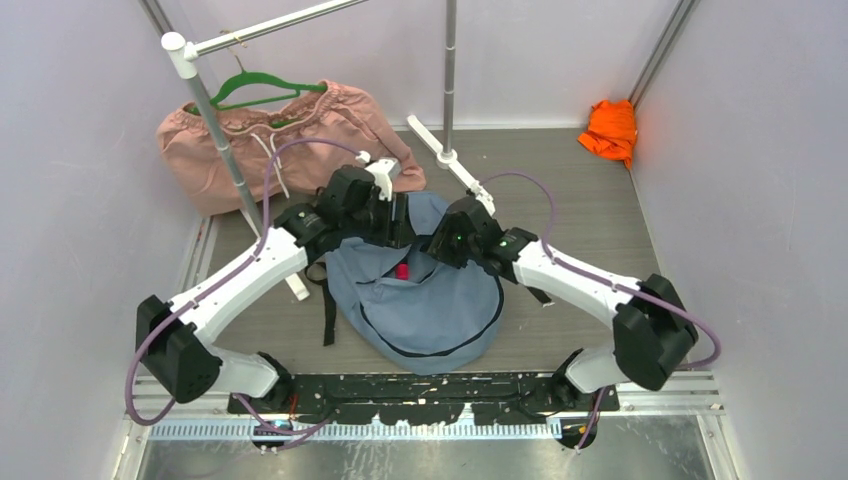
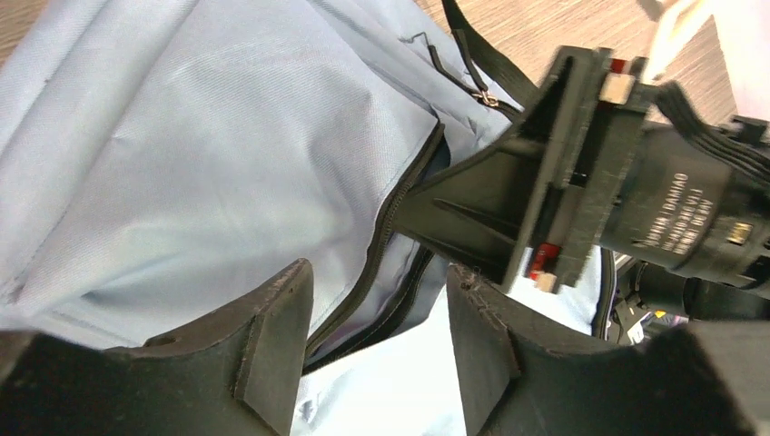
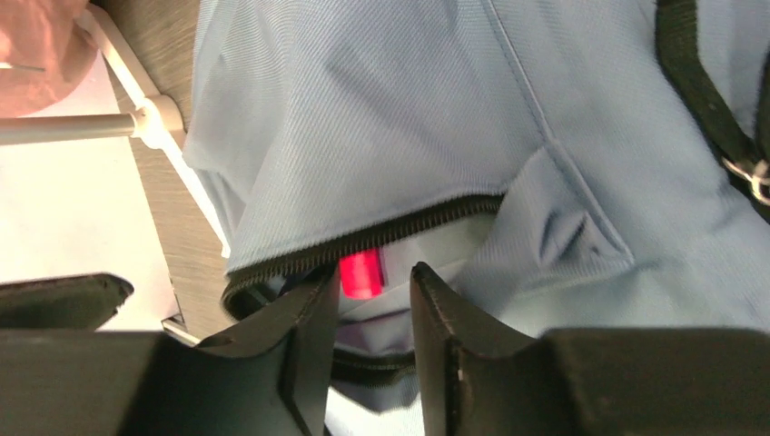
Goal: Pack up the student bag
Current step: Place the stationery in the student bag.
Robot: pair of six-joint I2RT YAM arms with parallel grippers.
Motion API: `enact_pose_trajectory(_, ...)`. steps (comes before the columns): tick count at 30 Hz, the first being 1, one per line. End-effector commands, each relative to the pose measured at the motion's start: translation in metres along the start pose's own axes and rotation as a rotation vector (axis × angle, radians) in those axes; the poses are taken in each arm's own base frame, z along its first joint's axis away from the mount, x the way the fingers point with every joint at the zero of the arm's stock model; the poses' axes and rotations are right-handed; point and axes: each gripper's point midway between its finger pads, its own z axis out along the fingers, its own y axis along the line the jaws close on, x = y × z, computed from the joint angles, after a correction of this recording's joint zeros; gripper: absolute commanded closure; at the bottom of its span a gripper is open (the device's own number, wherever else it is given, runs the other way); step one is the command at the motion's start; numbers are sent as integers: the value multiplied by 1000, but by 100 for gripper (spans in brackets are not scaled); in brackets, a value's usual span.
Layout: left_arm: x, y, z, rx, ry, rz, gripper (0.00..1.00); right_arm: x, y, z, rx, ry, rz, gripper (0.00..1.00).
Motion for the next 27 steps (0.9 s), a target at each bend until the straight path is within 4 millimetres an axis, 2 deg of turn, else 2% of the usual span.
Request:
enact_pose_trajectory(1, -26, -10, -39, -9, -67, 19, 43, -11, 8, -36, -38, -86, -46, 62)
enact_pose_trajectory(4, -23, 2, -59, -84, -81, 4, 45, -12, -3, -58, -13, -120, -96, 65)
enact_pose_trajectory(6, -9, 22, -65, -175, -80, -41, 45, -17, -8, -69, 8, -142, -141, 68)
enact_pose_trajectory(8, 19, 39, -69, -230, -42, -109, 45, -23, -10, -76, 40, -150, -205, 75)
enact_pose_trajectory(11, 58, 56, -70, -284, 33, -204, 45, -20, 6, -76, 42, -126, -321, 79)
enact_pose_trajectory(13, 75, 66, -71, -319, 63, -265, 45, -13, 21, -68, 25, -88, -392, 79)
enact_pose_trajectory(15, 82, 71, -72, -334, 59, -322, 46, -12, 41, -60, -17, -60, -412, 80)
enact_pose_trajectory(18, 83, 72, -72, -328, 30, -367, 46, -29, 76, -58, -65, -95, -440, 80)
enact_pose_trajectory(21, 90, 76, -70, -343, 47, -372, 46, -36, 90, -43, -64, -98, -453, 79)
enact_pose_trajectory(24, 99, 79, -68, -356, 68, -373, 46, -27, 78, -12, -28, -27, -428, 79)
enact_pose_trajectory(27, 105, 82, -70, -362, 70, -384, 46, -9, 35, 19, 78, 64, -403, 78)
